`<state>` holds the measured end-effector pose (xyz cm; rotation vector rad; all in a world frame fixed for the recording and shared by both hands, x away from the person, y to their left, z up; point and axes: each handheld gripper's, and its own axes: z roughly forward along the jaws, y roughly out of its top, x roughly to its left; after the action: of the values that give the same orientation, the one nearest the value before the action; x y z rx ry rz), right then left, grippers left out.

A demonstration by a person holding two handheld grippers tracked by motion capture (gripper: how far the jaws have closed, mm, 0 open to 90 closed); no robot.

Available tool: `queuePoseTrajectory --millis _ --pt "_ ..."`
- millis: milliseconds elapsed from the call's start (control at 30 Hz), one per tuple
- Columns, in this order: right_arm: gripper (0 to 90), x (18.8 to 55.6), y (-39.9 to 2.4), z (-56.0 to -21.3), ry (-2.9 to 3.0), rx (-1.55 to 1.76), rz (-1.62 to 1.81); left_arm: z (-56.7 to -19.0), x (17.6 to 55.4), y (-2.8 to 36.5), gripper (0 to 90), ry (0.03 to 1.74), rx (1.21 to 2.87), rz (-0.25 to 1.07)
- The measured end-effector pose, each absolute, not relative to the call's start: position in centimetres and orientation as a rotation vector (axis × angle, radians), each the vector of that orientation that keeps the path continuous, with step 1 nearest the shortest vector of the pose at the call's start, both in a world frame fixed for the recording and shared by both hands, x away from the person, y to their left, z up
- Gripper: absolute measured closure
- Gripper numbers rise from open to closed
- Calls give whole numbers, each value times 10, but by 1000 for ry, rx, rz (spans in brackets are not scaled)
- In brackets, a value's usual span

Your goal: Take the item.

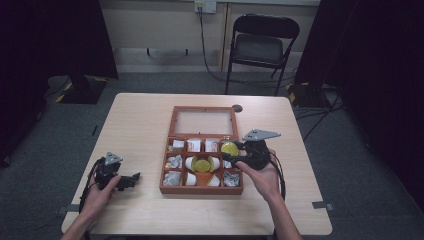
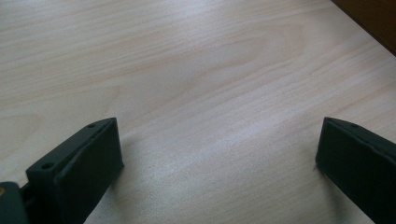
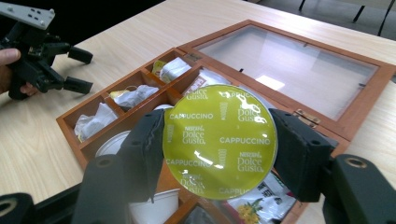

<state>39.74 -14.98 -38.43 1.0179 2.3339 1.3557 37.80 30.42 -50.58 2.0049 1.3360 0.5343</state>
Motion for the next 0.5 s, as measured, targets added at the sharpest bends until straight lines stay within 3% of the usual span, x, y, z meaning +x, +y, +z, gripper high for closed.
queuePoseTrajectory --millis 500 --pt "390 401 -171 -380 2272 1069 1355 -506 378 304 0 1336 2005 534"
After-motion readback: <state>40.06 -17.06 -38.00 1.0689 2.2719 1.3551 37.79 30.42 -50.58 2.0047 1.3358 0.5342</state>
